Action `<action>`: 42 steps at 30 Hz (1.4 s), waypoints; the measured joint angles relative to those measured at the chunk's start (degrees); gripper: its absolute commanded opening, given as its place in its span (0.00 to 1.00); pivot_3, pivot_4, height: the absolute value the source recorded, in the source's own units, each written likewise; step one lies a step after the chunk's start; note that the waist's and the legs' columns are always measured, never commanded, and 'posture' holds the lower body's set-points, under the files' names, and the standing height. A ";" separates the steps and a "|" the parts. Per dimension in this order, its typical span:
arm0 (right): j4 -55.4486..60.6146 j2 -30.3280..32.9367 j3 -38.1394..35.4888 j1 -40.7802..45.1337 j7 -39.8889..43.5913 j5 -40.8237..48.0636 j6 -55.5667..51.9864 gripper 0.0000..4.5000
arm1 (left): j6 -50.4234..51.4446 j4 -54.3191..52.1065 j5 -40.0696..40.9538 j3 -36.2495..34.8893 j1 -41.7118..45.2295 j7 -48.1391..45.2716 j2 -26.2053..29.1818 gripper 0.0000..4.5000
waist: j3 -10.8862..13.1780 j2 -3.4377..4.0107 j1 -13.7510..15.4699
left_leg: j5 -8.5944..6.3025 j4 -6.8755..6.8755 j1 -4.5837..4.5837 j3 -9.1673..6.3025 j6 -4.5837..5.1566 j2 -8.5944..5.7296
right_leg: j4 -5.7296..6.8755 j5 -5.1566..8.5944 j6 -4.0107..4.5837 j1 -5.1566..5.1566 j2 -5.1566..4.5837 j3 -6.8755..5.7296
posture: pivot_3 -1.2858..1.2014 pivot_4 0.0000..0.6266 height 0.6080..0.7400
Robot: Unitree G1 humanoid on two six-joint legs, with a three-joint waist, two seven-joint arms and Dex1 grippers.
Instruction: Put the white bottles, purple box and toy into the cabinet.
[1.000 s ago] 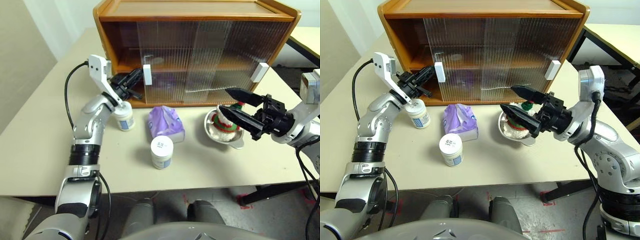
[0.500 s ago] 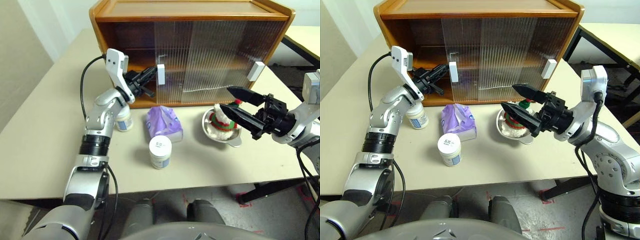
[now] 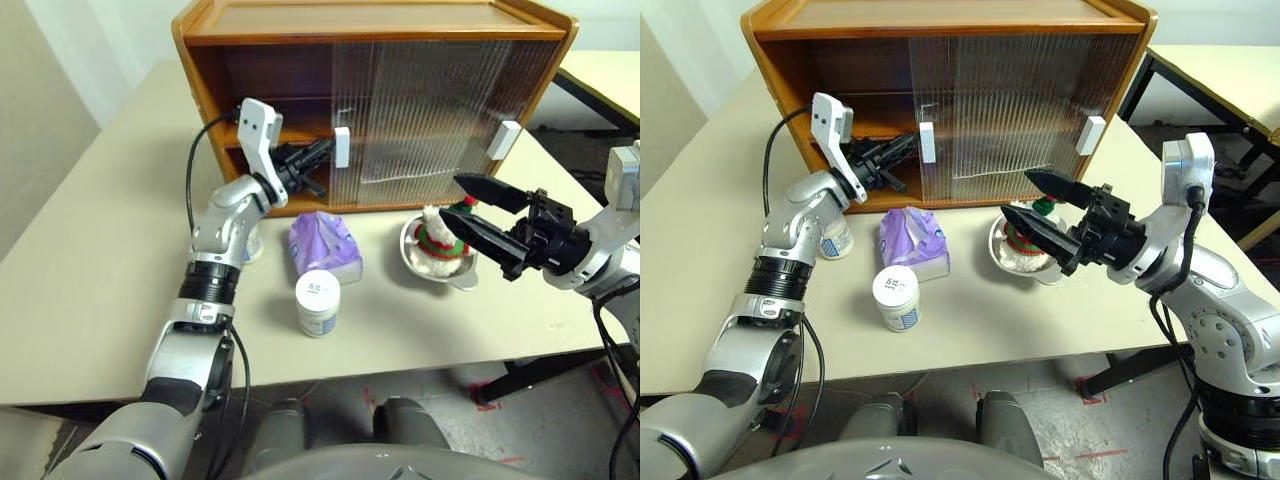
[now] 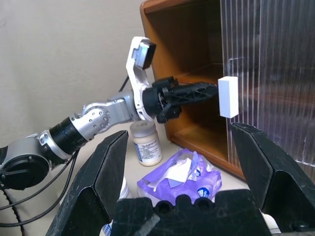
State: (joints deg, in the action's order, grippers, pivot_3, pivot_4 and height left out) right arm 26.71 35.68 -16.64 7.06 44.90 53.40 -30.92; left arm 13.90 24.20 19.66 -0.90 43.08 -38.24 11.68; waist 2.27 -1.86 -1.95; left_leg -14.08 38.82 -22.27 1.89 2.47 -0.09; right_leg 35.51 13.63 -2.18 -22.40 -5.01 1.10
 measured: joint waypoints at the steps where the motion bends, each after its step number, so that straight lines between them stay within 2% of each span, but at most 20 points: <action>1: 0.00 0.00 -0.03 -0.05 -0.04 0.00 0.00 1.00 | -0.21 0.67 -0.16 0.01 0.39 -0.11 -0.30 0.01 | 0.00 0.00 -0.12 | -0.05 0.02 0.00 0.03 -0.07 0.00 | 0.00 -0.02 -0.03 0.00 0.00 0.03 | 0.47 0.00 1.00; 18: 0.08 0.00 -0.30 -0.69 -0.63 0.52 0.00 1.00 | -2.96 5.10 -1.68 -0.16 2.89 -1.16 -2.46 0.01 | 0.00 0.00 -0.32 | -0.06 0.05 0.04 0.19 -0.08 0.01 | -0.01 -0.10 -0.15 -0.03 0.04 0.22 | 0.47 0.00 1.00; 29: -1.99 -0.02 0.37 1.71 1.37 0.38 0.00 1.00 | 5.37 -11.90 3.92 -3.30 -4.04 -0.80 0.68 0.01 | 0.00 0.00 -0.11 | -0.06 0.06 0.08 0.26 -0.08 0.05 | 0.01 -0.16 -0.18 -0.05 0.06 0.39 | 0.50 0.00 1.00; 33: -2.97 -0.04 0.72 2.79 2.37 0.16 0.00 1.00 | 8.04 -17.91 6.51 -5.67 -6.29 -0.48 3.14 0.20 | 0.00 0.01 -0.09 | -0.06 0.05 0.12 0.27 -0.08 0.07 | 0.02 -0.17 -0.18 -0.05 0.08 0.44 | 0.51 0.00 1.00; 37: -4.64 -0.14 1.61 3.68 3.54 -0.57 0.00 1.00 | 10.46 -23.86 9.75 -9.23 -10.49 -0.65 7.39 0.56 | 0.00 0.01 -0.09 | -0.06 0.04 0.15 0.29 -0.08 0.10 | 0.02 -0.17 -0.16 -0.05 0.09 0.47 | 0.52 0.00 1.00; 42: -6.56 -0.50 2.63 4.68 4.93 -0.94 0.01 1.00 | 10.65 -28.45 11.96 -12.62 -19.85 -4.19 14.01 0.99 | 0.01 0.03 0.26 | -0.07 0.03 0.16 0.31 -0.10 0.13 | 0.01 -0.20 -0.07 -0.06 0.08 0.50 | 0.53 0.00 1.00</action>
State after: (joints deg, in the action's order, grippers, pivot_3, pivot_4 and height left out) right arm 20.15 35.18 -14.01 11.74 49.83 52.46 -30.91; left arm 24.56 -4.25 31.62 -13.52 23.23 -42.44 25.69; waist 2.28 -1.83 -1.69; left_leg -14.15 38.85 -22.12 2.20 2.37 0.05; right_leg 35.51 13.44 -2.24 -22.46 -4.93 1.59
